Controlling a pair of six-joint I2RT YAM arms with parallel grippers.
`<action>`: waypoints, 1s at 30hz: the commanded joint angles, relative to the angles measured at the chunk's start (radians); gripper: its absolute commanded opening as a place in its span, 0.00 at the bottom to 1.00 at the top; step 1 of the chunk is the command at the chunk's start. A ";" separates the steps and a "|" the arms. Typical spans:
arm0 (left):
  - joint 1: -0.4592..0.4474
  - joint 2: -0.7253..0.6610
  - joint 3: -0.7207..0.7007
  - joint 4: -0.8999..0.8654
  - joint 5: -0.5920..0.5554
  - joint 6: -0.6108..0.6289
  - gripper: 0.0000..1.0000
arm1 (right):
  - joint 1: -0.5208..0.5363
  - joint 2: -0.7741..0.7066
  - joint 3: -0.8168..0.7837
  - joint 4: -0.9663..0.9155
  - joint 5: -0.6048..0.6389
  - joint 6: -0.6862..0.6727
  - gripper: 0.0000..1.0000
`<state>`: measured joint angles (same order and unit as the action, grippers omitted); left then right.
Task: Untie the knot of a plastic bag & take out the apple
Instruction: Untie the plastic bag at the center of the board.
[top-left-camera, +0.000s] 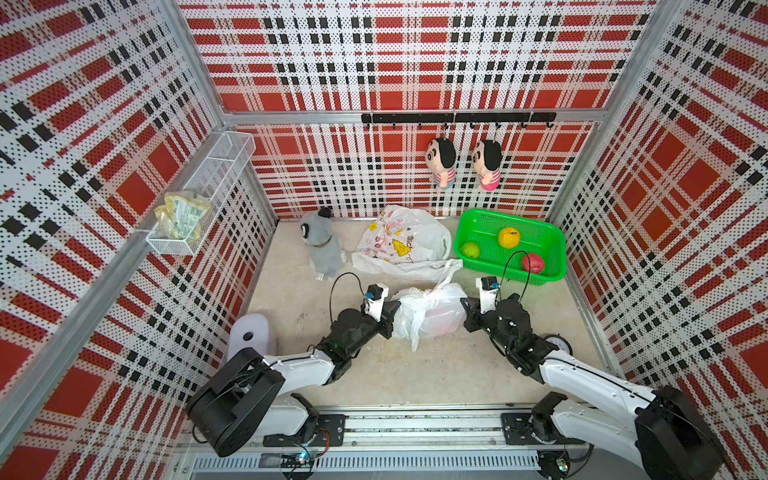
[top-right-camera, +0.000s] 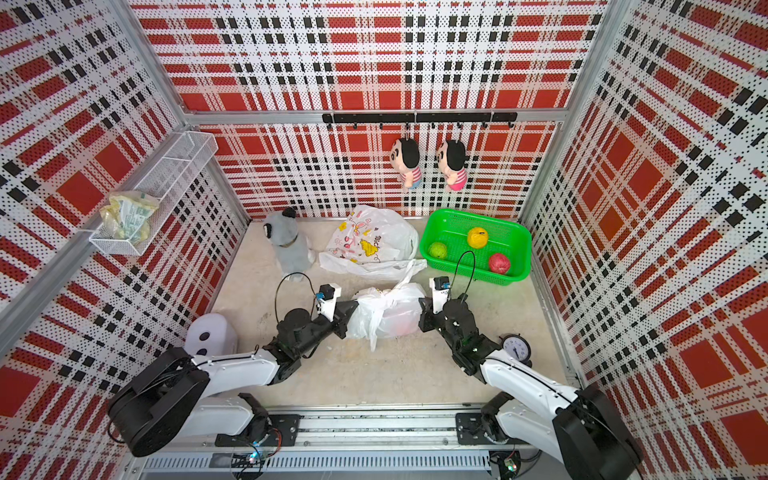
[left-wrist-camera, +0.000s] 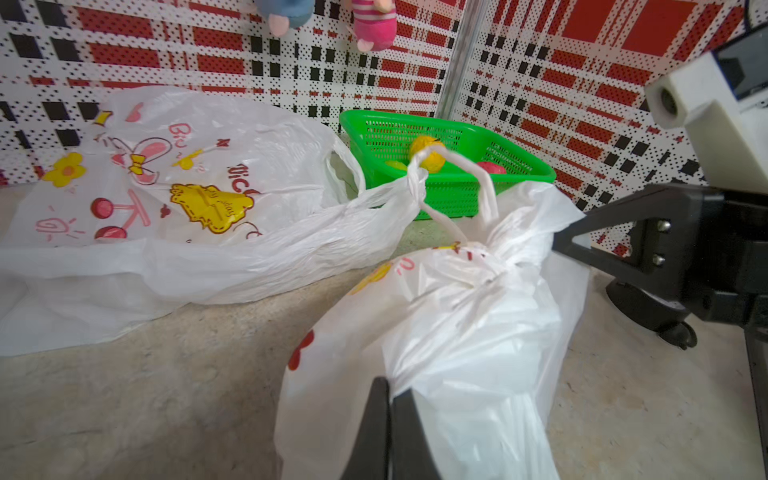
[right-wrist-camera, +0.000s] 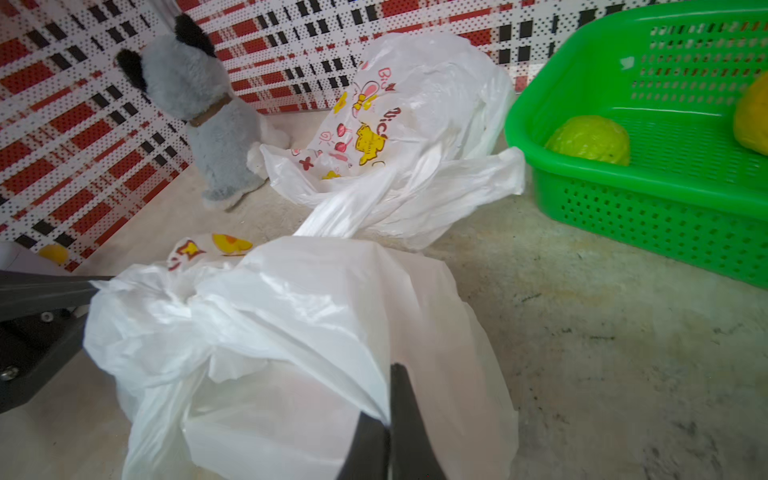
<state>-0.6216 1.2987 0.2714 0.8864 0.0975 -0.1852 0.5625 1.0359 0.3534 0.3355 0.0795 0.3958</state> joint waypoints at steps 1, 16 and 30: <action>0.030 -0.040 -0.032 0.040 -0.048 -0.023 0.00 | -0.019 -0.025 -0.040 0.033 0.066 0.057 0.00; -0.102 -0.098 0.128 -0.263 -0.006 0.182 0.98 | 0.082 -0.012 0.169 -0.159 -0.164 -0.288 0.72; -0.050 0.005 0.128 -0.270 0.088 0.167 0.50 | 0.100 0.224 0.296 -0.210 -0.114 -0.347 0.27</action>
<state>-0.6853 1.2934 0.4004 0.6128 0.1574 -0.0204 0.6582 1.2732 0.6506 0.0956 -0.0750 0.0486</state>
